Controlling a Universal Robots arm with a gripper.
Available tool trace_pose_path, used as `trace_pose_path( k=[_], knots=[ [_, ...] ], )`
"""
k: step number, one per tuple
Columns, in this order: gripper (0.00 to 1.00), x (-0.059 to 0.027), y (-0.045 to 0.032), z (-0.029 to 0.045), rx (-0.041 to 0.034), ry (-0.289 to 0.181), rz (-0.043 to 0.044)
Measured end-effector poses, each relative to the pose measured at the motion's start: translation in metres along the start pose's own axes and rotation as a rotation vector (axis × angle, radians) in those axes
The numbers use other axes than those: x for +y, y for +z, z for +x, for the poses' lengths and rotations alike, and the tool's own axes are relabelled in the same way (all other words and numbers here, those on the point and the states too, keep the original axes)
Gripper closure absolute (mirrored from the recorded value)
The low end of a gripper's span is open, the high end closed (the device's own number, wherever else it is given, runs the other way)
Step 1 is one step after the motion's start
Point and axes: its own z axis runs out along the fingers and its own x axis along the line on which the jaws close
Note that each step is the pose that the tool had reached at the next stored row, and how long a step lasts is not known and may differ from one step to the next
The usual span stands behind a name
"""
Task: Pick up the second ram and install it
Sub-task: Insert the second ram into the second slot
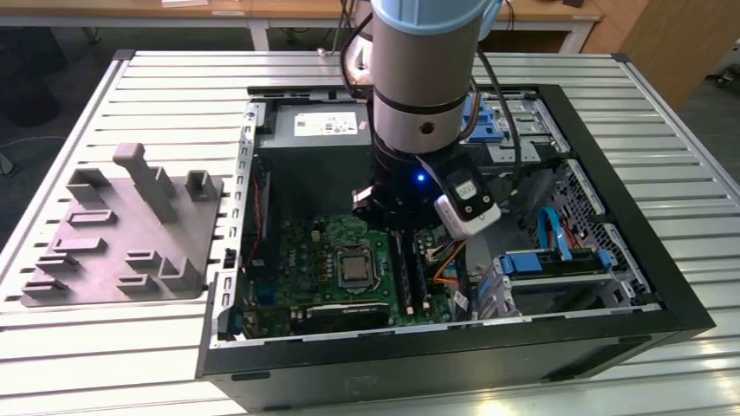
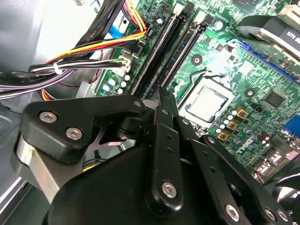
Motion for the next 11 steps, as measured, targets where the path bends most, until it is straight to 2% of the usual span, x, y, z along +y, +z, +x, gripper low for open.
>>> trace_pose_path(
  k=[5, 8, 11],
  knots=[
    [0.9, 0.0002, -0.0026, -0.0005, 0.0, 0.0, -0.0009],
    [0.9, -0.0001, -0.011, -0.0013, -0.0001, 0.0, -0.0012],
    [0.9, -0.0006, -0.024, -0.0021, 0.0, 0.0, -0.0011]
  ],
)
